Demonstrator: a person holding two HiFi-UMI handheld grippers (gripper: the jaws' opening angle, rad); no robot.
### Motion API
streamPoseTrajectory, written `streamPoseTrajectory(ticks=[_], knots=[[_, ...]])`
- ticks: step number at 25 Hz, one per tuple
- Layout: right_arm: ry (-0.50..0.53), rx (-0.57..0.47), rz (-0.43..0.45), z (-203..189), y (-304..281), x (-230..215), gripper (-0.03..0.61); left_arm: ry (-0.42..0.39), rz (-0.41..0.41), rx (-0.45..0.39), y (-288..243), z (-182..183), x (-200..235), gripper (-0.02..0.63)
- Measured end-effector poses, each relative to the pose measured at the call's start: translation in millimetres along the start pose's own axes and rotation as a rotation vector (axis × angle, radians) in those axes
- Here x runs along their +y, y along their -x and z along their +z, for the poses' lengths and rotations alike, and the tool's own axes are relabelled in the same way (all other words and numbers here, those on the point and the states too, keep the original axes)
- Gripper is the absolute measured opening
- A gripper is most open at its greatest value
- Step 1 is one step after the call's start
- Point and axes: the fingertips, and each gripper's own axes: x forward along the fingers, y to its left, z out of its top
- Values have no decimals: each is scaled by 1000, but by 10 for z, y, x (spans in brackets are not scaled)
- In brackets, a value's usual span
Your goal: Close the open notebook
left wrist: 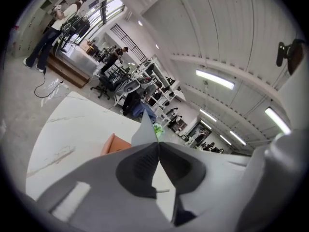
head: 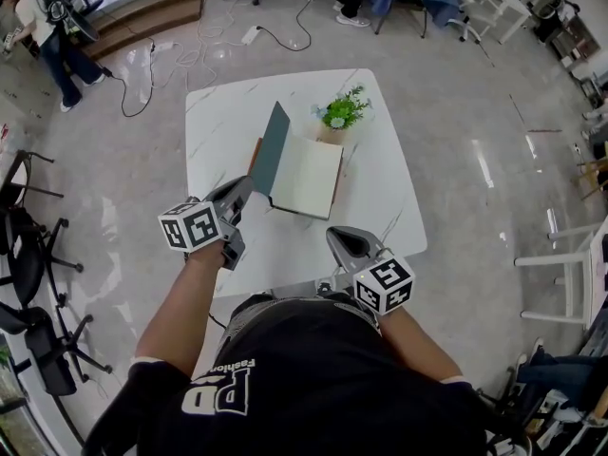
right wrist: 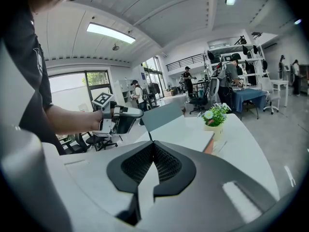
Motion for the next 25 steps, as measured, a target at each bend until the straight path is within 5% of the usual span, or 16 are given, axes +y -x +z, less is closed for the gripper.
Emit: streamPoseTrajectory(ticks=[25], knots=[[-7, -16, -42, -17, 256, -269, 0, -228, -10, 136, -468, -450, -587, 66]])
